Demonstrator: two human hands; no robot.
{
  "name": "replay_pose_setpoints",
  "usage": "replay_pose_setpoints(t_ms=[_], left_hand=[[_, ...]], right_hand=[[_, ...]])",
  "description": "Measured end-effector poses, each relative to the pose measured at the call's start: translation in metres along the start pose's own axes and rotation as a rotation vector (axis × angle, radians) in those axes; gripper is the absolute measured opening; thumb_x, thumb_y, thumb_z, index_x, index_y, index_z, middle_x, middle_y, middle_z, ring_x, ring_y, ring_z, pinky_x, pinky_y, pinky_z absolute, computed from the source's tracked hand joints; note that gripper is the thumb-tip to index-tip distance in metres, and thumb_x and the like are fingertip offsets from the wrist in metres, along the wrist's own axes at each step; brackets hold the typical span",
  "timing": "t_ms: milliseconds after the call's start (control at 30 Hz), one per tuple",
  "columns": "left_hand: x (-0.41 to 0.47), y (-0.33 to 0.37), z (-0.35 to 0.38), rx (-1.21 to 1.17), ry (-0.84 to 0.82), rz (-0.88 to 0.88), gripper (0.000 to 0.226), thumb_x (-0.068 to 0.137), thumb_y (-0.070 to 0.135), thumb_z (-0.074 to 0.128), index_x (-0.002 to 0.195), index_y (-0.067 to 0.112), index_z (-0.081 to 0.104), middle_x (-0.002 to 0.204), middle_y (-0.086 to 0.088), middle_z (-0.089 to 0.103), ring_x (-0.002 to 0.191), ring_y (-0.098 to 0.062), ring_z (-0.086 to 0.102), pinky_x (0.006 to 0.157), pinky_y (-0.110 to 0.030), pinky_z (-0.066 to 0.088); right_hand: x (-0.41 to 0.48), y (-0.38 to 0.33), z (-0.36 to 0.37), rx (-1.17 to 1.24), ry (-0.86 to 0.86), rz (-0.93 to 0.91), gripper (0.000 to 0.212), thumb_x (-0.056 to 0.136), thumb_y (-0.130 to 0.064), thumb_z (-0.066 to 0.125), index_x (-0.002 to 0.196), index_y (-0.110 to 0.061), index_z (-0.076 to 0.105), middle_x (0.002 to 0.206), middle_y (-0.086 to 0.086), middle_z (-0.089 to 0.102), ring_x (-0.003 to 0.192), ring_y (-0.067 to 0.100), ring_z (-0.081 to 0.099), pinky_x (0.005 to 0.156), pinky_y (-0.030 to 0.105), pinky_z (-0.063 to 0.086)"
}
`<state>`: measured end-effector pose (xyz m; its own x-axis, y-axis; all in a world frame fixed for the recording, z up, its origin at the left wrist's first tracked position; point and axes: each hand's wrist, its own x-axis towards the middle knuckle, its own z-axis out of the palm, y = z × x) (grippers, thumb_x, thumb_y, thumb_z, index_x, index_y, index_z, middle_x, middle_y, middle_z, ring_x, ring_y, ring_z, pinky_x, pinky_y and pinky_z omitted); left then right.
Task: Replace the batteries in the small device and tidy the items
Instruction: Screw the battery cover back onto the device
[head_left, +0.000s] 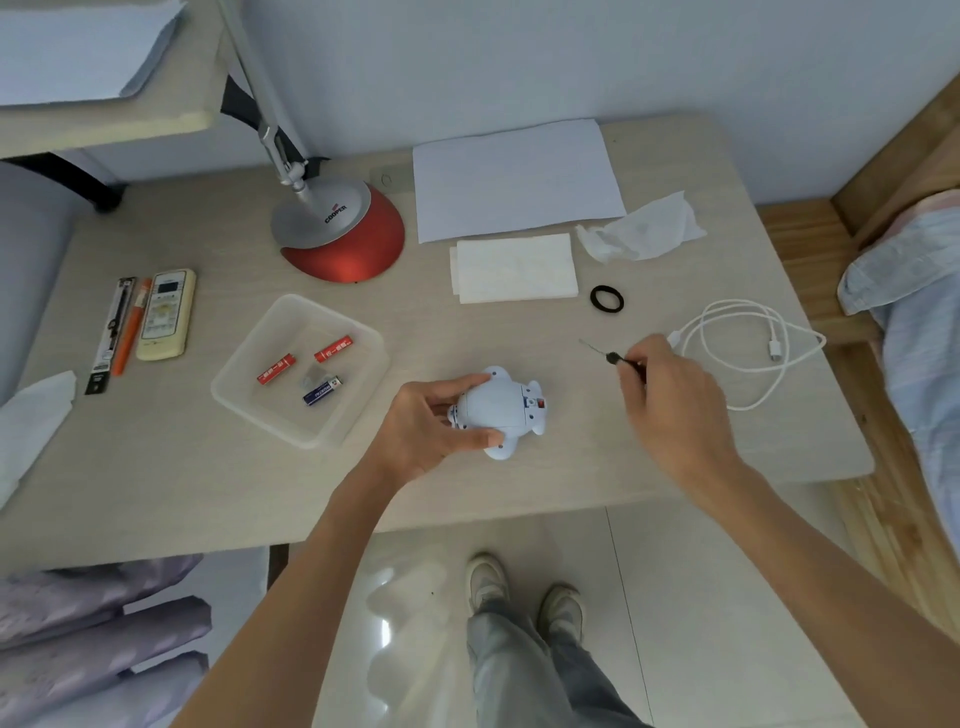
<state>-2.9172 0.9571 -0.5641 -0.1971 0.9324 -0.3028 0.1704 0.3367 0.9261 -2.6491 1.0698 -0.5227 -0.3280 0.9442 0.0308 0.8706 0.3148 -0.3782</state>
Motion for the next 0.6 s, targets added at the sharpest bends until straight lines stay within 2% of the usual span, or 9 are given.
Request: replay_pose_setpoints(t_ms=[100,200,367,467,533,600], left_hand=[[0.000,0.001,0.000,0.029,0.006,-0.011,0.073,0.066,0.014,0.103,0.133,0.024,0.076,0.121,0.009,0.080,0.114,-0.015,0.076,0.100,-0.030,0.061],[0.002,0.001,0.000,0.039,0.015,-0.017,0.073,0.065,0.016,0.104,0.132,0.023,0.076,0.121,0.010,0.080,0.113,-0.013,0.076,0.101,-0.032,0.061],[0.004,-0.002,0.002,0.060,0.022,-0.014,0.074,0.065,0.018,0.105,0.132,0.021,0.076,0.123,0.009,0.079,0.113,-0.010,0.075,0.103,-0.035,0.060],[0.004,-0.005,0.002,0.074,0.027,-0.012,0.076,0.064,0.025,0.105,0.134,0.022,0.076,0.127,0.010,0.078,0.117,-0.012,0.074,0.105,-0.040,0.060],[0.004,-0.007,0.002,0.072,0.035,-0.016,0.079,0.061,0.031,0.106,0.134,0.023,0.076,0.127,0.010,0.078,0.117,-0.013,0.073,0.106,-0.043,0.059],[0.004,-0.009,0.003,0.064,0.041,-0.012,0.081,0.059,0.038,0.105,0.134,0.024,0.076,0.128,0.010,0.077,0.118,-0.014,0.073,0.105,-0.045,0.060]], right_hand=[[0.002,-0.012,-0.033,0.143,-0.032,-0.085,0.007,0.102,-0.022,0.065,0.107,-0.016,0.065,0.089,-0.002,0.073,0.075,0.022,0.067,0.072,0.044,0.058],[0.007,-0.024,-0.060,0.210,-0.103,-0.143,0.009,0.099,-0.019,0.069,0.108,-0.020,0.069,0.089,-0.008,0.073,0.070,0.012,0.065,0.076,0.042,0.059],[0.015,-0.045,-0.083,0.225,-0.243,-0.233,0.013,0.095,-0.014,0.071,0.105,-0.022,0.071,0.096,-0.003,0.074,0.059,0.006,0.058,0.073,0.039,0.057],[0.018,-0.056,-0.083,0.223,-0.279,-0.284,0.014,0.096,-0.015,0.070,0.104,-0.026,0.069,0.093,-0.004,0.071,0.066,0.002,0.056,0.070,0.035,0.052],[0.019,-0.061,-0.077,0.210,-0.293,-0.311,0.014,0.096,-0.015,0.069,0.104,-0.027,0.069,0.091,-0.009,0.071,0.071,-0.002,0.053,0.072,0.039,0.055],[0.019,-0.065,-0.070,0.201,-0.312,-0.318,0.013,0.097,-0.016,0.069,0.104,-0.027,0.069,0.092,-0.011,0.072,0.068,-0.002,0.054,0.072,0.041,0.057]])
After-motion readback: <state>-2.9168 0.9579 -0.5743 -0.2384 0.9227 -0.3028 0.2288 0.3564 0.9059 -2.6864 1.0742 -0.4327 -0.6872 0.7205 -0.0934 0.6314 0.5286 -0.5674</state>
